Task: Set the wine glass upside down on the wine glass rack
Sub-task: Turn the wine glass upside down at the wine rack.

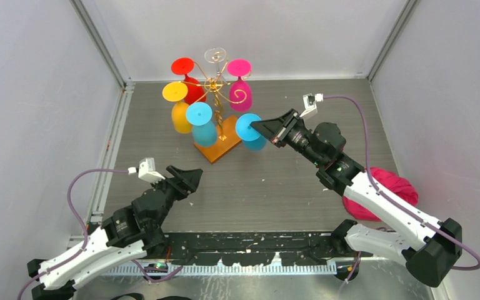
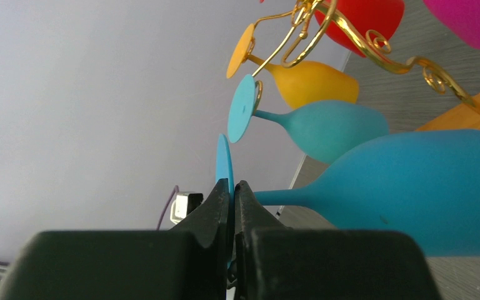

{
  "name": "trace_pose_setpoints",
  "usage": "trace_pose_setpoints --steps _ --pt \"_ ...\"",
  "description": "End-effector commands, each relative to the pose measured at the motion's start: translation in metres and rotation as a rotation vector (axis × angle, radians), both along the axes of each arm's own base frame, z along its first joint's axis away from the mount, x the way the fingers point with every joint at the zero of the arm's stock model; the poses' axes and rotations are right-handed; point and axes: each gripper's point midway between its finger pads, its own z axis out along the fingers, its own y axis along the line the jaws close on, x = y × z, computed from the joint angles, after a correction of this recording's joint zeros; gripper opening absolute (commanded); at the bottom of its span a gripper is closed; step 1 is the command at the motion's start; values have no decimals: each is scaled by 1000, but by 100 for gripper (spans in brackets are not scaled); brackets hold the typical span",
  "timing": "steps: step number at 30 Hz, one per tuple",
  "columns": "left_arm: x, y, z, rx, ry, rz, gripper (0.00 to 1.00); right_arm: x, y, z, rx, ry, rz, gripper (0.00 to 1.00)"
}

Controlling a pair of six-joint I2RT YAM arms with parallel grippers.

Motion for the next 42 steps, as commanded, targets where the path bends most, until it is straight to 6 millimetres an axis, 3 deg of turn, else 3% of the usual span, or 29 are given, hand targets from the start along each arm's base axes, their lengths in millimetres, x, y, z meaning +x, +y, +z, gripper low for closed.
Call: trace_pose_setpoints --steps 1,6,14,20,30,42 --pt "3 -2 25 -32 -46 0 70 6 -12 29 5 -66 -51 1" --pt "3 -3 28 -27 -52 -3 70 17 -19 32 -8 -69 -74 1" --pt "5 -6 27 -9 -53 -8 70 48 -48 44 -16 -65 -132 1" --pt "6 -7 29 -7 -60 -8 70 66 -53 49 -7 -54 -145 1" --pt "8 -12 28 8 -55 -17 70 92 -40 64 101 -18 -103 1" --pt "8 -10 25 16 -53 -9 70 121 -20 67 141 26 -58 1"
